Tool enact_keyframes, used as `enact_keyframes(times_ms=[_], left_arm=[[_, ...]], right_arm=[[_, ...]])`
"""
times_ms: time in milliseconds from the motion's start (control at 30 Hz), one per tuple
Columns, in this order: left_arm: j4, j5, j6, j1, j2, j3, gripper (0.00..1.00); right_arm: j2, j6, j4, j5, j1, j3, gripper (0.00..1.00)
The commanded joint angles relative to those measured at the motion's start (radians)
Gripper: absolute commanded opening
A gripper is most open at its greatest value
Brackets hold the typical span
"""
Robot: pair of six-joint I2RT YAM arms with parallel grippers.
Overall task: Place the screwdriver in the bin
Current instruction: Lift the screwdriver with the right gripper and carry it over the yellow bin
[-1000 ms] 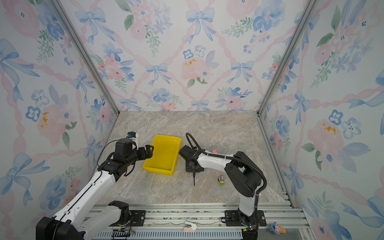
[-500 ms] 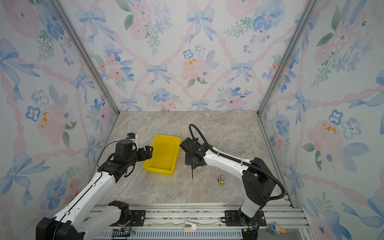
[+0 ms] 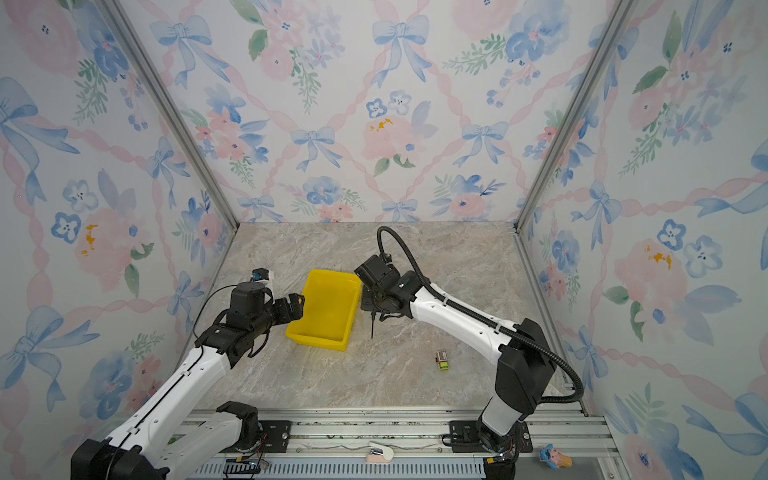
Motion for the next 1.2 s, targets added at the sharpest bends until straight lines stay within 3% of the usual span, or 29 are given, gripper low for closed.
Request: enact_keyframes(times_ms=[0,533,800,1167], left_arm=[[-0.008,-0.018,-0.011,0.008,-0.016,-0.015,0.97],[-0.009,-0.02,-0.008,0.019,-0.053,-0.035,0.97],[-0.009,-0.013,0.005,0.056,-0.07,-0.029,0.97],[-0.009,-0.011,0.004,0.076,-0.071,-0.033,0.97]], right_arm=[[-0.003,0.027,-0.009,-0.008,0.0,0.045,0.0],[0.127,0.151,0.109,-0.078,0.016,0.156,0.0],[0.248,0.223,0.18,-0.16,0.026,0.234,0.0],[0.457,0.229,0.166,-0.188,0.05,0.424,0.0]])
